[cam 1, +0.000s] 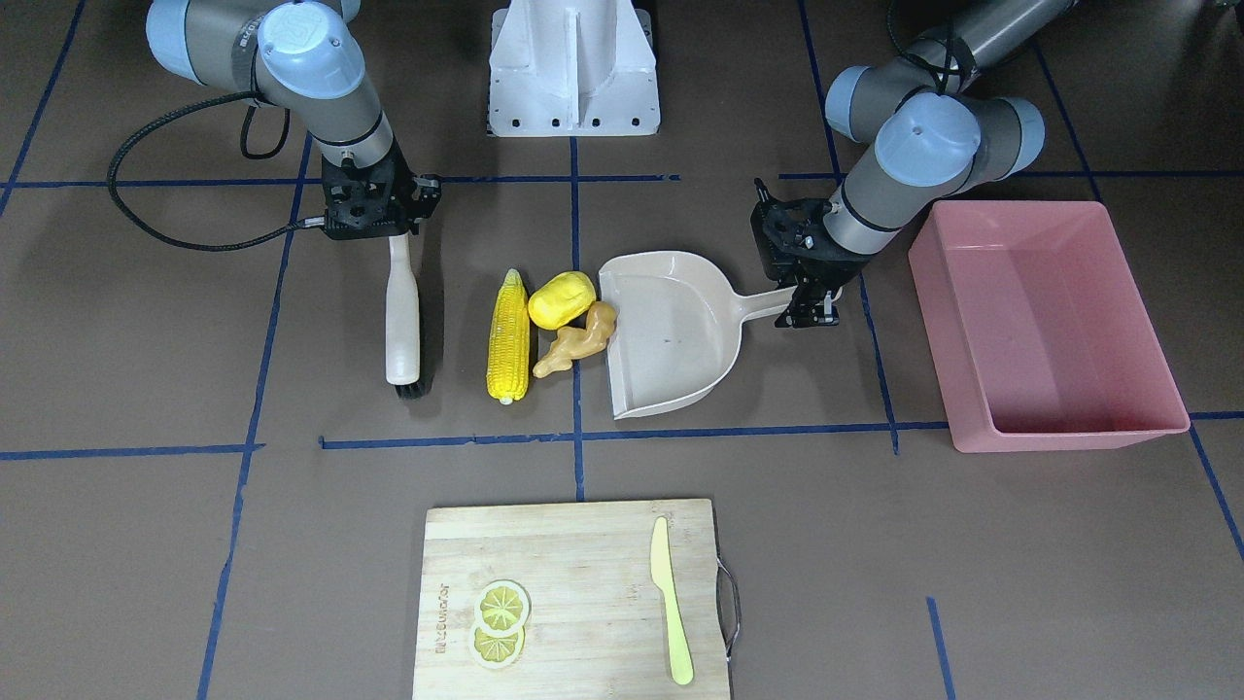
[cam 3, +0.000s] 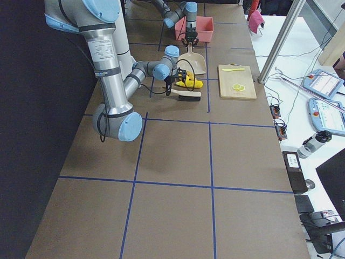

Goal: Sweep and dump trash into bin
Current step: 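Hold the dustpan with the left gripper while the right moves the brush to the produce, then sweep the ginger, potato and corn into the dustpan with the right gripper's brush, then lift the loaded dustpan with the left gripper while the right gripper draws the brush back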

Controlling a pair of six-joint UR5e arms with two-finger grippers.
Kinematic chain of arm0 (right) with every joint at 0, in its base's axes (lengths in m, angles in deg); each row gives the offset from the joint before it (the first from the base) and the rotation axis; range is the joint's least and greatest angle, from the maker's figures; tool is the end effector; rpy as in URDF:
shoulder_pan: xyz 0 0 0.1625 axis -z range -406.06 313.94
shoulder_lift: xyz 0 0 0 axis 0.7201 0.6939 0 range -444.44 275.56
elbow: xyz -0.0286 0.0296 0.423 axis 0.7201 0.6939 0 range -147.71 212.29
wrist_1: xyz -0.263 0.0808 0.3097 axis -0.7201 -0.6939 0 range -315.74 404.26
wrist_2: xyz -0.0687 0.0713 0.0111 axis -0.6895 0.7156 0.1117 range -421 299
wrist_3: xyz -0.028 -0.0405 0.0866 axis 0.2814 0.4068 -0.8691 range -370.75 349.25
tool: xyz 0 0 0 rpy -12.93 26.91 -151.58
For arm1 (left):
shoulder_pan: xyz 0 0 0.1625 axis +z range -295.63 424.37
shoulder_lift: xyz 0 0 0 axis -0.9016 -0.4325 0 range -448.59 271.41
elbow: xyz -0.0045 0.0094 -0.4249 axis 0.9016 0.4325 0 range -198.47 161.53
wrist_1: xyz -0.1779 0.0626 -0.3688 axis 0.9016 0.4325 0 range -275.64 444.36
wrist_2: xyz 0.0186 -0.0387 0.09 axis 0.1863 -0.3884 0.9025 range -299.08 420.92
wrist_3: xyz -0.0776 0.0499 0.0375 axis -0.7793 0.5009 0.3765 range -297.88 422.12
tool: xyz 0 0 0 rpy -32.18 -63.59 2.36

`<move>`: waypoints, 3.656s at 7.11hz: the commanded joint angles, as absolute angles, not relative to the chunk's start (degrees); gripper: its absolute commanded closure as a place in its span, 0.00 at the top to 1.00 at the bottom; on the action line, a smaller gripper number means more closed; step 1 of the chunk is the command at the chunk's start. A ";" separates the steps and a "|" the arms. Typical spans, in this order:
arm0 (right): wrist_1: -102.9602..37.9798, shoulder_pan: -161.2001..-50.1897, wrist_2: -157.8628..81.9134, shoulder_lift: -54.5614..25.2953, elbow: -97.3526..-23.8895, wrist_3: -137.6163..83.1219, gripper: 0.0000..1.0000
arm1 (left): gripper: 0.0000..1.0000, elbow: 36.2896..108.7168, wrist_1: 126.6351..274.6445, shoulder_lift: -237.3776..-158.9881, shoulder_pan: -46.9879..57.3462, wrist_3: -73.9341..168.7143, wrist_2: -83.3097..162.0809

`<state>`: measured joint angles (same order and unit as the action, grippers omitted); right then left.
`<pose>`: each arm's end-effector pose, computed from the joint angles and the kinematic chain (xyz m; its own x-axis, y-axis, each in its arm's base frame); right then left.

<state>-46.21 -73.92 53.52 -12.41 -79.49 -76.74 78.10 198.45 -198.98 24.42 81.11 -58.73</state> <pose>-0.4584 -0.3463 0.3230 0.7037 -0.0468 0.7090 0.1022 0.9941 -0.0357 0.4272 -0.4674 0.3600 0.0921 0.9949 -0.0411 -0.5413 0.0847 0.8366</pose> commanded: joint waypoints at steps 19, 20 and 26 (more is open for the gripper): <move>-39.88 -70.67 55.54 -25.99 -70.37 -86.23 0.00 | 0.07 76.46 194.66 -208.03 32.65 72.05 -48.59; -39.68 -71.98 56.42 -26.08 -71.15 -86.77 0.00 | 0.07 76.54 194.84 -207.94 32.56 72.05 -48.77; -49.61 -85.25 62.14 -17.13 -86.01 -85.98 0.00 | 0.06 79.34 197.30 -207.50 31.16 63.21 -49.30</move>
